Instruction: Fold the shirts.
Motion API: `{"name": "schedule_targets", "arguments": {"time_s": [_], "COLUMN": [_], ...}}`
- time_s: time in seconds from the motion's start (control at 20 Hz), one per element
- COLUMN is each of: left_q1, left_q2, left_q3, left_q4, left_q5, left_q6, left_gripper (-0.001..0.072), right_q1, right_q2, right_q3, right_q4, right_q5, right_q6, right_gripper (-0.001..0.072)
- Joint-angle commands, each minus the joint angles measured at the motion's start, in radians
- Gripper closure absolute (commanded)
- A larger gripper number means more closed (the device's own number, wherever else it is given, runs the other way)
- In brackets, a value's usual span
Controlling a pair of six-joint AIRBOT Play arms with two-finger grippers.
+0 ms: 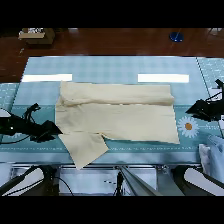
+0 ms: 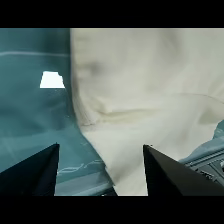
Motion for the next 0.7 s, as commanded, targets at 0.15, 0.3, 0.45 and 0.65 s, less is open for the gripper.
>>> {"name": "schedule_targets", "arguments": {"time_s": [0.15, 0.3, 0.45, 0.65], "left_q1": [-0.137, -0.199, -0.200, -0.130], "left_q2": [-0.025, -0.076, -0.101, -0.100], "left_q3": [-0.040, -0.040, -0.040, -0.040], "left_q4": [-0.071, -0.089, -0.074, -0.069], "left_q5": [0.124, 0.157, 0.109, 0.078], "left_q6": [0.003, 0.024, 0.088, 0.090], "left_gripper": [0.0095, 0.0467, 0.0681, 0.0681], "right_q1": [-0.003, -0.003, -0.003, -0.069], "right_q2": [0.006, 0.006, 0.006, 0.008], "right_q3": [-0.008, -0.008, -0.008, -0.080], "right_q4": [0.010, -0.002, -0.022, -0.093], "right_q5": [0.013, 0.050, 0.093, 0.145], "right_q6": [-0.002, -0.002, -0.002, 0.008], "right_gripper": [0.0227, 0.0227, 0.0226, 0.0216]}}
